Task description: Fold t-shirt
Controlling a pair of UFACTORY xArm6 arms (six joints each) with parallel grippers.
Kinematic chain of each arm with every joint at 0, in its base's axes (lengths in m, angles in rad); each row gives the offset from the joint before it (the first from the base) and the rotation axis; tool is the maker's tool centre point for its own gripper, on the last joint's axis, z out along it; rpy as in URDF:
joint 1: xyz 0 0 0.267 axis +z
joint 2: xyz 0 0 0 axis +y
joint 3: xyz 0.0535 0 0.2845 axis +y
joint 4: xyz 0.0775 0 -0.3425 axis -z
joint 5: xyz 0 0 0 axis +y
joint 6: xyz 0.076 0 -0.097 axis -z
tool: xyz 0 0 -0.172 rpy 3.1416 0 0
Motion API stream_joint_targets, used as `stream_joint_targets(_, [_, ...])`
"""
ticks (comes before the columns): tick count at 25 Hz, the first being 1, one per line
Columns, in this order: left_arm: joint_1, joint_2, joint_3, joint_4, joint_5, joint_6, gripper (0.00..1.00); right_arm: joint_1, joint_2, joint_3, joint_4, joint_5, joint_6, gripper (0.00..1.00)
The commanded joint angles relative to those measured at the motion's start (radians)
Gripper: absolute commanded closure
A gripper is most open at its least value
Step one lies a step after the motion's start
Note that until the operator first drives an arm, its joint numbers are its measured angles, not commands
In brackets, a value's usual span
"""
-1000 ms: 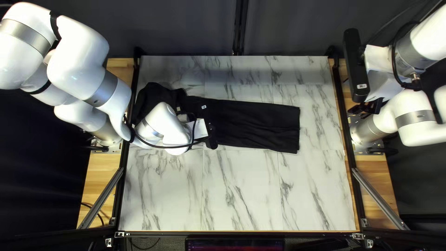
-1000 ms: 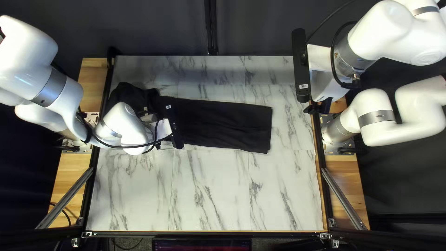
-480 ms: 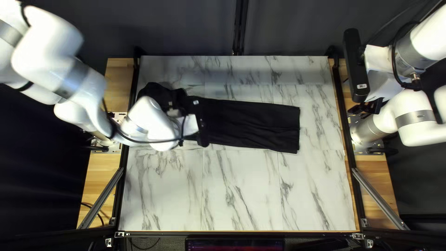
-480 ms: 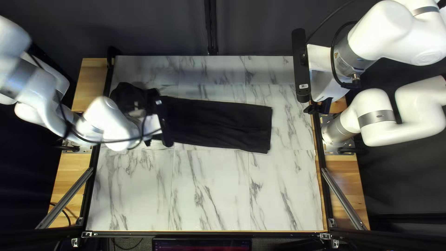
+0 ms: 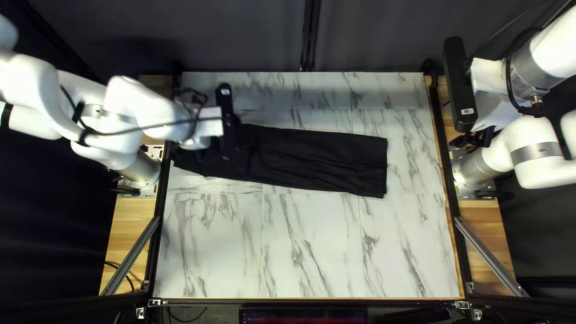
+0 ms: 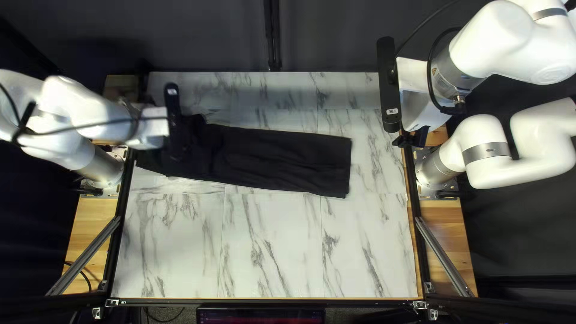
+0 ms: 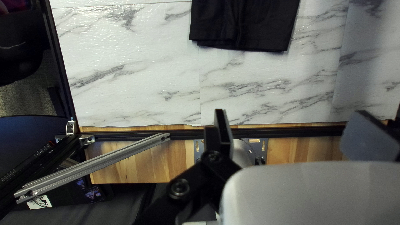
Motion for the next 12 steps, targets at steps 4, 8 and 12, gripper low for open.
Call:
stream_joint_targets(4, [0.033,-0.206,-0.082,-0.132,0.217,0.172,0.00,0.000,0.000,0.000,0.000,0.000,0.000,0.00])
stream_joint_targets(8, [-0.024,-0.271,-0.063,-0.146,0.244,0.170,0.00,0.000,0.000,0.000,0.000,0.000,0.000,0.00])
stream_joint_targets(12, [-0.022,-0.274,-0.059,-0.148,0.241,0.174,0.00,0.000,0.000,0.000,0.000,0.000,0.000,0.00])
